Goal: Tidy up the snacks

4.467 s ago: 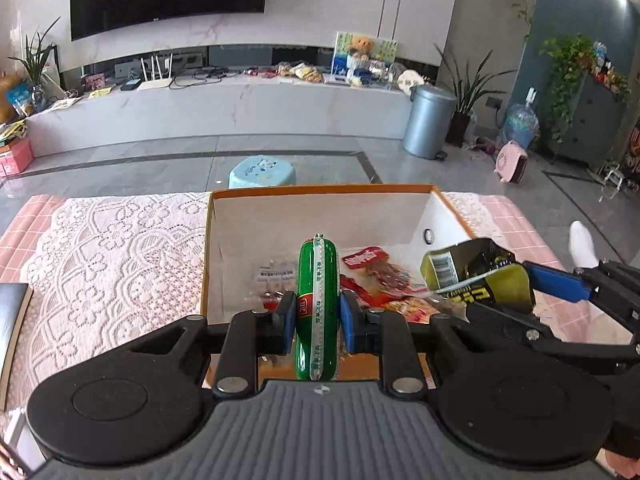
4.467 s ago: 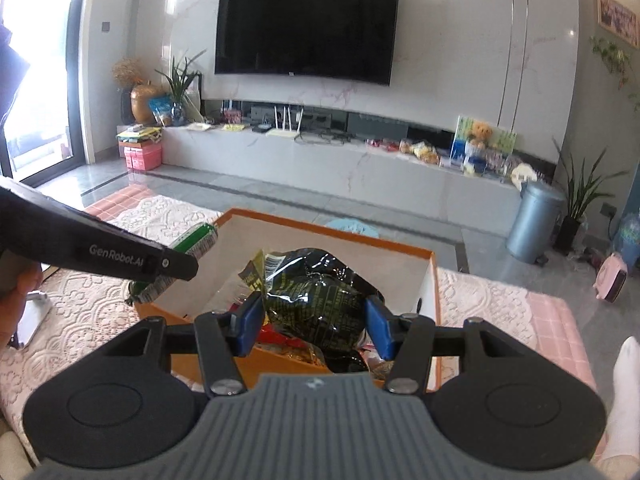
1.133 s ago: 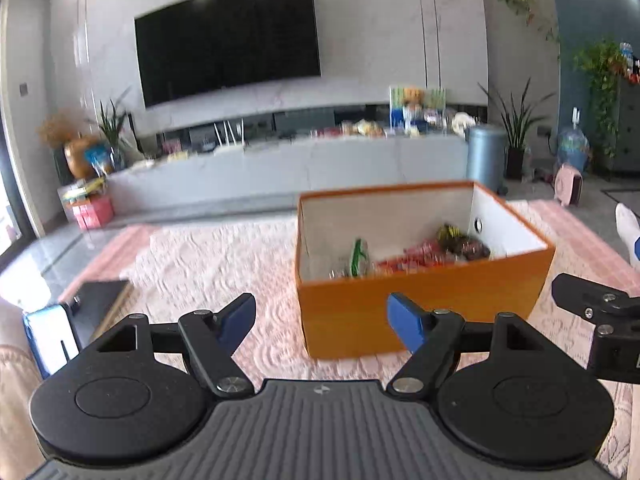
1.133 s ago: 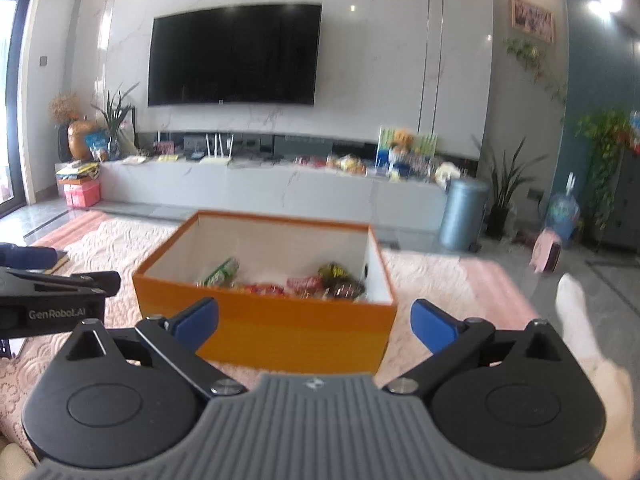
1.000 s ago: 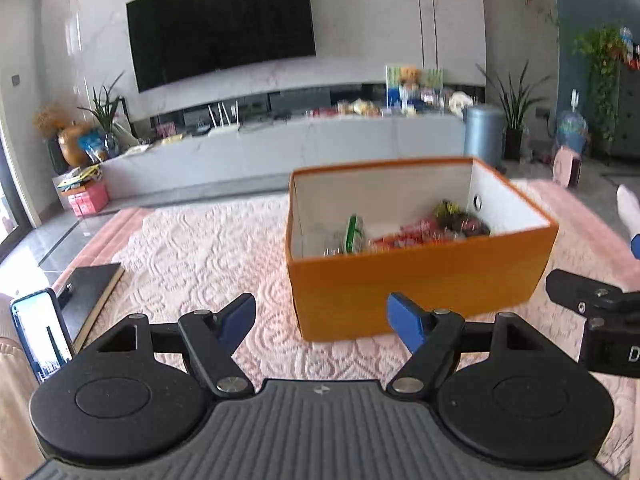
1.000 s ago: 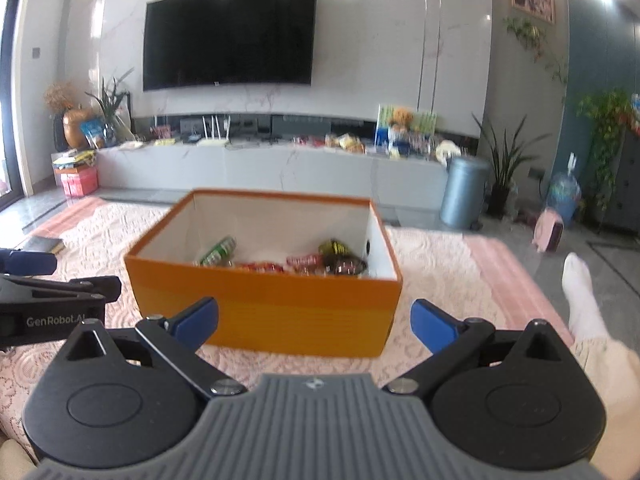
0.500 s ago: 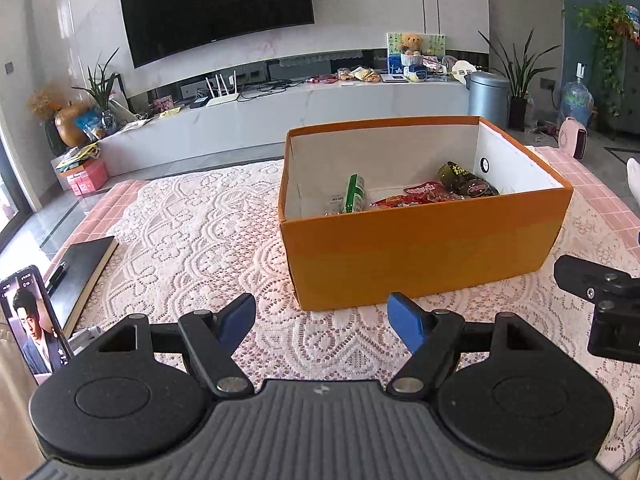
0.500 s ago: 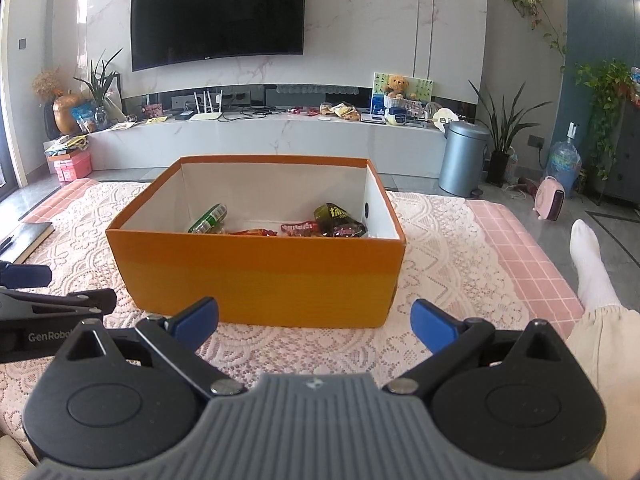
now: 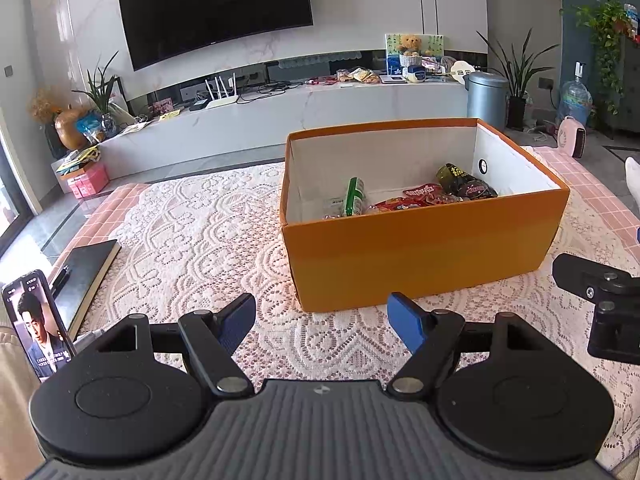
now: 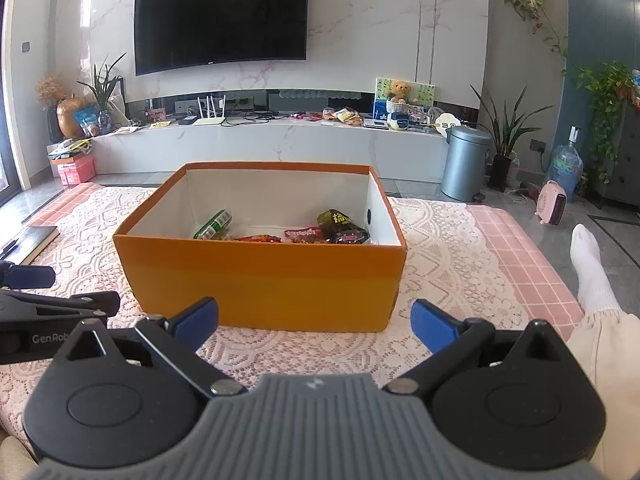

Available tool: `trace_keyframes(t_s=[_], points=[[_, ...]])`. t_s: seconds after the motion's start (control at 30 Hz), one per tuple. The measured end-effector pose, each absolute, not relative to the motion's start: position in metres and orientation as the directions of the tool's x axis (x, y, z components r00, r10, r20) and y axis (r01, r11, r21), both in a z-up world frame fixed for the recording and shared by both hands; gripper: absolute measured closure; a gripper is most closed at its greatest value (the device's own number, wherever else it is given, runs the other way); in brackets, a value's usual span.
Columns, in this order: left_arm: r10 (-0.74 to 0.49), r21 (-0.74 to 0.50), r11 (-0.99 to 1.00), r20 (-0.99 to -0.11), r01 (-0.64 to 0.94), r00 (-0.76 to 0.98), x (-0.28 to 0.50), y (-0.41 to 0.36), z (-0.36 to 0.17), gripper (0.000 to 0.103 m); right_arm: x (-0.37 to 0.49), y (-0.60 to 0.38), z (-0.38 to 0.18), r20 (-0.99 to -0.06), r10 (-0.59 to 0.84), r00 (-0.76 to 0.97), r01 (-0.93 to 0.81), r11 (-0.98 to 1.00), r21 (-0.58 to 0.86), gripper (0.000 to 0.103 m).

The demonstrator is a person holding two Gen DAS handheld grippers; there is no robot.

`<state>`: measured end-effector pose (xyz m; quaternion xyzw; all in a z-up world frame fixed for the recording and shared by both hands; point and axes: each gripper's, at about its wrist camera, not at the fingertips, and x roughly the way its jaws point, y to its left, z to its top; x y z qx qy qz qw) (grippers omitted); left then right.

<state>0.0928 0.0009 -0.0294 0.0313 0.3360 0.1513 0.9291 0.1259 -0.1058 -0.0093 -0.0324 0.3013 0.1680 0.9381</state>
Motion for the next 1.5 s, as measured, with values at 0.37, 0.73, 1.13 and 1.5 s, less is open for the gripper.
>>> trace_keyframes(t_s=[0.37,0.73,1.13,1.5], points=[[0.302,0.155,0.952,-0.62,-0.264,0.724,0.0925,0.0027,-0.03,0.015,0.1274,-0.1061,-0.0112,-0.586,0.296,0.755,-0.34,0.94,0.037,0.004],[0.302,0.152,0.952,-0.621,-0.267,0.724,0.092,0.0031,-0.0292,0.015,0.1274,-0.1061,-0.0113,-0.584,0.296,0.756,-0.339,0.94,0.037,0.004],[0.298,0.149,0.953,-0.623,-0.264,0.723,0.0916,0.002,-0.0277,0.015,0.1276,-0.1065,-0.0114,-0.585,0.295,0.755,-0.339,0.94,0.036,0.004],[0.299,0.149,0.953,-0.622,-0.265,0.724,0.0909,0.0003,-0.026,0.015,0.1267,-0.1062,-0.0125,-0.589,0.294,0.753,-0.339,0.94,0.036,0.004]])
